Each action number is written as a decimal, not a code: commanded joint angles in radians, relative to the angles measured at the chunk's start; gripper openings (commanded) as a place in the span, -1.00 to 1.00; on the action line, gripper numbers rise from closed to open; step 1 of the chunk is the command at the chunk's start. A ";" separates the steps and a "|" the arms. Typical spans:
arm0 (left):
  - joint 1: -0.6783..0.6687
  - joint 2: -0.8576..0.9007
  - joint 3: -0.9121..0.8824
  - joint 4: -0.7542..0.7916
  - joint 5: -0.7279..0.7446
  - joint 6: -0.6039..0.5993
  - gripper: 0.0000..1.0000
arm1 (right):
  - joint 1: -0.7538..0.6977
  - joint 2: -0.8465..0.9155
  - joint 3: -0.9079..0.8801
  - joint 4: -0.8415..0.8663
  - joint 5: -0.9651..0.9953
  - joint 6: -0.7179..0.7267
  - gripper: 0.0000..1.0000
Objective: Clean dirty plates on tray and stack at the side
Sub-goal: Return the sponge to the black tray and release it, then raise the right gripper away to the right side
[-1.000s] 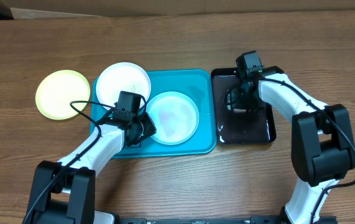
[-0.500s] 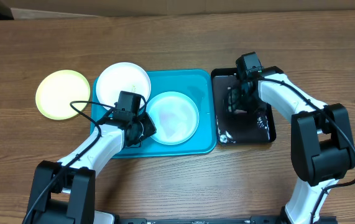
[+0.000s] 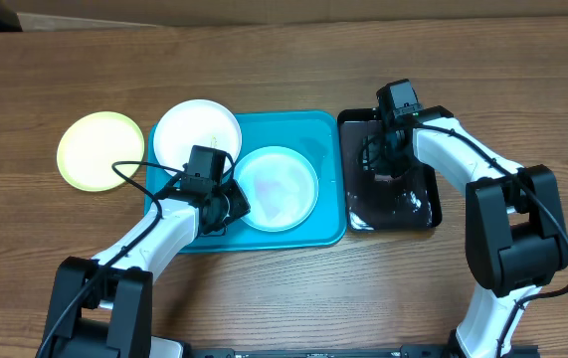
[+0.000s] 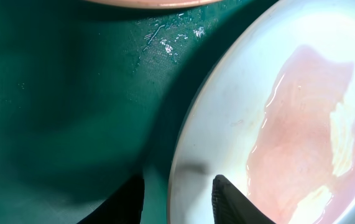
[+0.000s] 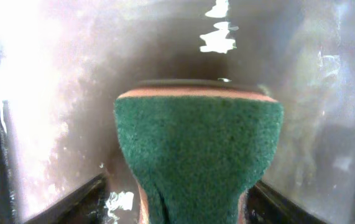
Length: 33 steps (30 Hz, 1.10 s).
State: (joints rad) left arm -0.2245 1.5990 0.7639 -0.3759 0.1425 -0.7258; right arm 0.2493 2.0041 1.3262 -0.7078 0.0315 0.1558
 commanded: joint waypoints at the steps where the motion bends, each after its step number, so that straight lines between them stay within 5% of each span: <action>1: 0.002 0.011 -0.008 -0.009 -0.011 0.016 -0.23 | -0.004 0.005 -0.004 0.003 0.000 0.000 -0.29; 2: 0.002 0.011 -0.008 -0.009 -0.011 0.016 -0.23 | -0.004 0.005 -0.005 0.004 0.000 0.000 -0.24; 4: 0.002 0.011 -0.008 -0.009 -0.011 0.016 -0.23 | -0.004 0.005 -0.005 0.008 0.000 0.000 0.69; 5: 0.002 0.011 -0.008 -0.009 -0.011 0.016 -0.23 | -0.004 0.005 -0.005 0.014 0.000 0.000 1.00; 10: 0.002 0.011 -0.008 -0.009 -0.011 0.016 -0.22 | -0.004 0.005 -0.005 0.056 0.000 0.000 1.00; 11: 0.002 0.011 -0.008 -0.009 -0.011 0.016 -0.22 | -0.004 0.005 -0.005 0.064 -0.001 0.000 0.87; 13: 0.002 0.011 -0.008 -0.009 -0.011 0.016 -0.23 | -0.004 0.005 -0.005 0.076 -0.001 0.000 -0.04; 14: 0.002 0.011 -0.008 -0.009 -0.011 0.016 -0.22 | -0.004 0.005 -0.005 0.079 -0.001 0.000 -0.09; 15: 0.002 0.011 -0.008 -0.009 -0.011 0.016 -0.22 | -0.004 0.005 -0.003 0.079 -0.005 0.000 0.02; 17: 0.002 0.011 -0.008 -0.009 -0.011 0.016 -0.23 | -0.004 0.005 0.018 0.066 -0.011 0.000 0.60; 19: 0.002 0.011 -0.008 -0.009 -0.011 0.016 -0.23 | -0.004 -0.002 0.058 0.023 -0.011 -0.001 0.82; 24: 0.002 0.011 -0.008 -0.010 -0.011 0.016 -0.22 | -0.005 -0.056 0.189 -0.095 0.010 -0.004 0.99; 33: 0.002 0.011 -0.008 -0.011 -0.012 0.024 -0.33 | -0.131 -0.134 0.305 -0.217 0.045 0.004 1.00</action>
State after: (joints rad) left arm -0.2245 1.5990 0.7643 -0.3771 0.1417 -0.7250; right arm 0.1970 1.9175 1.6035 -0.9089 0.0559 0.1566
